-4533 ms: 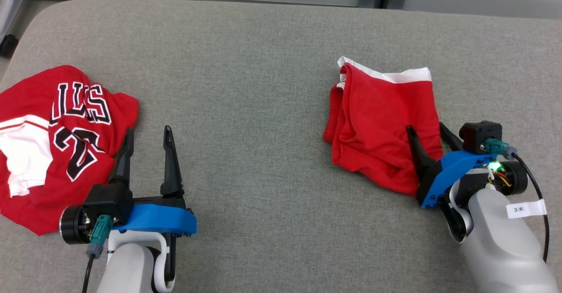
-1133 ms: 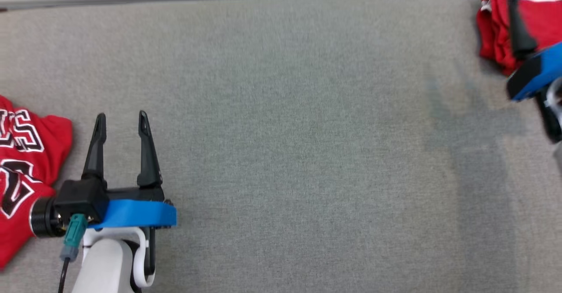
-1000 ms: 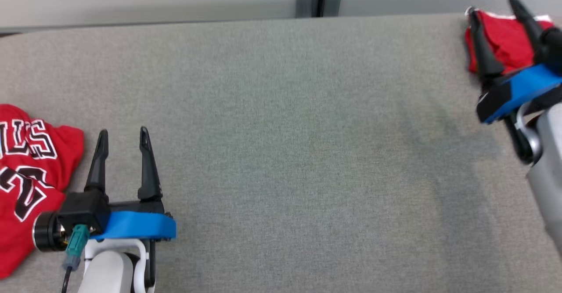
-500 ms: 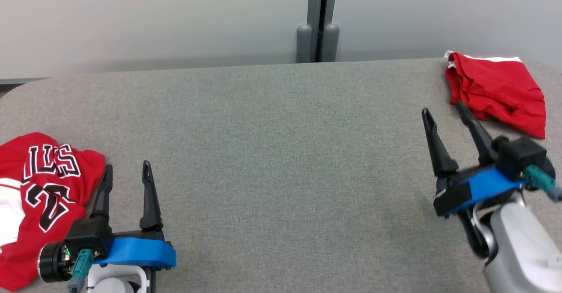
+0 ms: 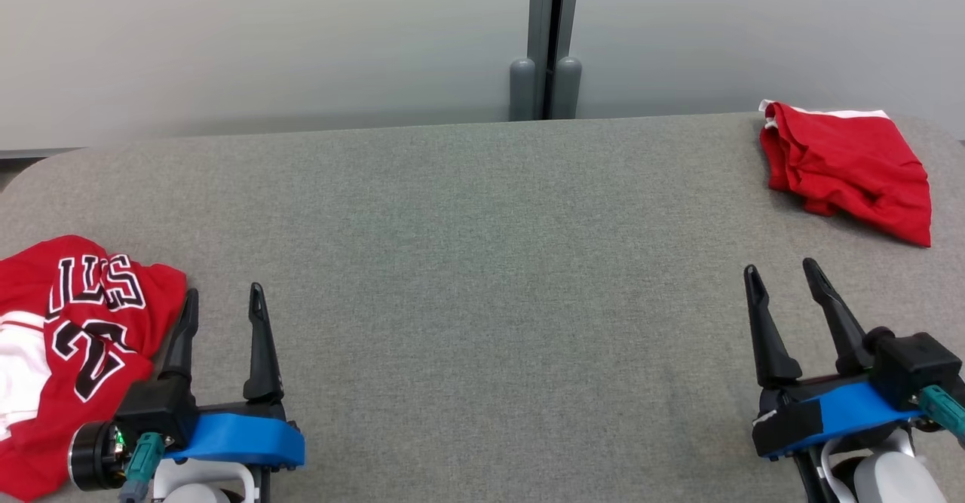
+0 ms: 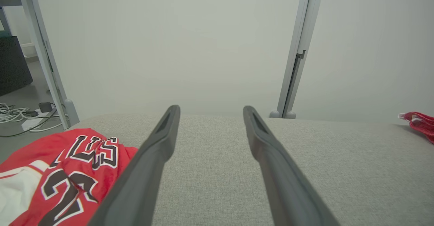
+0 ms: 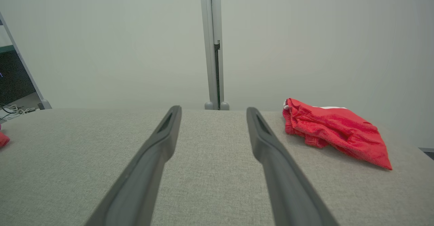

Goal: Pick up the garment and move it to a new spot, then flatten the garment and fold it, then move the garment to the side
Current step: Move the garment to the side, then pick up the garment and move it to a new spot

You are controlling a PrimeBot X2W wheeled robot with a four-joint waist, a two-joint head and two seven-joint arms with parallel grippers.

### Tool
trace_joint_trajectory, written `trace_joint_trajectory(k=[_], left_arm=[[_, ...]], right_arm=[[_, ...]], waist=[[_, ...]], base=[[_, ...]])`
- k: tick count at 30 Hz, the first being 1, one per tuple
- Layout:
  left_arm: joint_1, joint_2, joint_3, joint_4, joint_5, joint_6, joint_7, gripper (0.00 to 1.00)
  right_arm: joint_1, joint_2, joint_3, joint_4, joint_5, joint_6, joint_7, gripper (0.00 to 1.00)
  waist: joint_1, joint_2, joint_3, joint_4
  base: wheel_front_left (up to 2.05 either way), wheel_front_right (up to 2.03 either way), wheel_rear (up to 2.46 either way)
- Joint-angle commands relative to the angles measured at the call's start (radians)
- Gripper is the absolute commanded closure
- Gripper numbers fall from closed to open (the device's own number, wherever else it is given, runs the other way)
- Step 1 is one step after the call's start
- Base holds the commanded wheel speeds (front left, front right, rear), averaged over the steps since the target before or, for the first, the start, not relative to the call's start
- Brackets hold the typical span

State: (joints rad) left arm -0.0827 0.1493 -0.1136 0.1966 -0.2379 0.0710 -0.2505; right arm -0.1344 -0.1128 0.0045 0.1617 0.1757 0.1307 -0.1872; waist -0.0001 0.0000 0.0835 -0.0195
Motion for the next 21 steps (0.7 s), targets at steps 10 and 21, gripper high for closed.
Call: trace_joint_trajectory(k=[10, 21], left_arm=[[0.014, 0.009, -0.014, -0.002, -0.007, 0.01, 0.013, 0.0], [0.003, 0.014, -0.022, -0.007, -0.014, 0.016, 0.012, 0.0]], right_arm=[[0.069, 0.038, -0.053, -0.071, -0.033, 0.0, 0.034, 0.0], [0.073, 0.049, -0.062, -0.081, -0.034, 0.0, 0.041, 0.0]], waist=[[0.0001, 0.0, 0.001, 0.009], [0.0001, 0.0, 0.006, 0.019]], base=[[0.0, 0.0, 0.0], [0.0, 0.0, 0.0]])
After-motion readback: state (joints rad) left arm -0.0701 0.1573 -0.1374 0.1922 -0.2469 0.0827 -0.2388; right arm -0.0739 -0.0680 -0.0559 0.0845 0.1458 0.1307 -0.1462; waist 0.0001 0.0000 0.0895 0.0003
